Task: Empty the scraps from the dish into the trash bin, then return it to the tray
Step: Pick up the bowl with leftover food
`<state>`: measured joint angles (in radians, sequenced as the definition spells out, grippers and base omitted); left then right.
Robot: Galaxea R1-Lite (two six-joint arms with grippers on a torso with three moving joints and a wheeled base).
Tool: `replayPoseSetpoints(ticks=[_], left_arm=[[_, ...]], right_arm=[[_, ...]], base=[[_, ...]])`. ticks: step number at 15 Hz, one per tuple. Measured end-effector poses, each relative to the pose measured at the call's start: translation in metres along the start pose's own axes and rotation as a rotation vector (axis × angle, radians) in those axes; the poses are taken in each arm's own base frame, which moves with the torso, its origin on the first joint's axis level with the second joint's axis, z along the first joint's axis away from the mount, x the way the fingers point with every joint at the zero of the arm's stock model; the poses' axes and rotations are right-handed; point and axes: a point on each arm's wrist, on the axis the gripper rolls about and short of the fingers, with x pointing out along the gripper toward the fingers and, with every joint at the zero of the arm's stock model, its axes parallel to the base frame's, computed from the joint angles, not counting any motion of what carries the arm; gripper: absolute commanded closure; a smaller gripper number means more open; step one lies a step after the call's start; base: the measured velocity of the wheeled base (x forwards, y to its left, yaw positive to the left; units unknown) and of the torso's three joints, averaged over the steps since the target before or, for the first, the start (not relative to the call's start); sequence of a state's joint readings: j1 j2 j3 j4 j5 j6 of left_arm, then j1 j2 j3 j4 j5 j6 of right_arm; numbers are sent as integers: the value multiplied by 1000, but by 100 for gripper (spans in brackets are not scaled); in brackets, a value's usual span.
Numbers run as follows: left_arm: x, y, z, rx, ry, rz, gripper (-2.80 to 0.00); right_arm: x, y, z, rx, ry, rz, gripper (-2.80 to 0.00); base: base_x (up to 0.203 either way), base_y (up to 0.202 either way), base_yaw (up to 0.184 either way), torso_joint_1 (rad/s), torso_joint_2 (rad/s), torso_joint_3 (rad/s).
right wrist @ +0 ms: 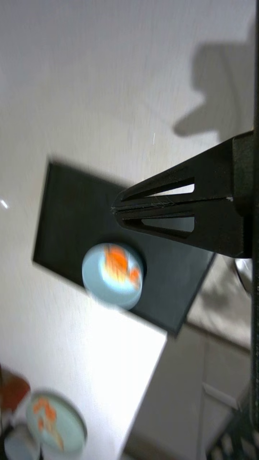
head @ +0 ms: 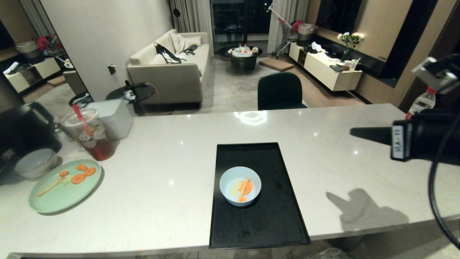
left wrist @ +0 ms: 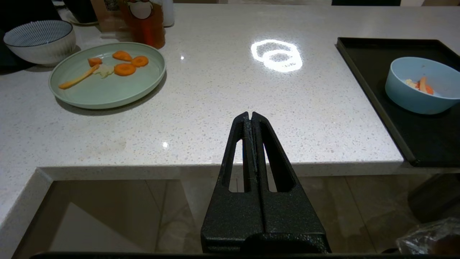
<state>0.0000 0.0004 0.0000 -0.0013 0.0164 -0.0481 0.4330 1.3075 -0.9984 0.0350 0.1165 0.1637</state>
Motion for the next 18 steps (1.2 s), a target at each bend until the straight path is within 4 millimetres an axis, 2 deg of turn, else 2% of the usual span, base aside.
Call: replayPoseSetpoints(ticks=[2, 3, 7, 13, 18], left_arm=[[0, 0, 0, 0, 0, 0, 0], [0, 0, 0, 0, 0, 0, 0], [0, 0, 0, 0, 0, 0, 0], [0, 0, 0, 0, 0, 0, 0], [0, 0, 0, 0, 0, 0, 0]], right_arm=[[32, 23, 7, 81, 101, 55, 0], [46, 32, 8, 116, 161, 66, -280], [96, 52, 3, 222, 341, 17, -280], [168, 54, -16, 231, 427, -112, -280], [207, 52, -44, 248, 513, -142, -280]], base=[[0, 0, 0, 0, 0, 0], [0, 0, 0, 0, 0, 0], [0, 0, 0, 0, 0, 0], [0, 0, 0, 0, 0, 0], [0, 0, 0, 0, 0, 0]])
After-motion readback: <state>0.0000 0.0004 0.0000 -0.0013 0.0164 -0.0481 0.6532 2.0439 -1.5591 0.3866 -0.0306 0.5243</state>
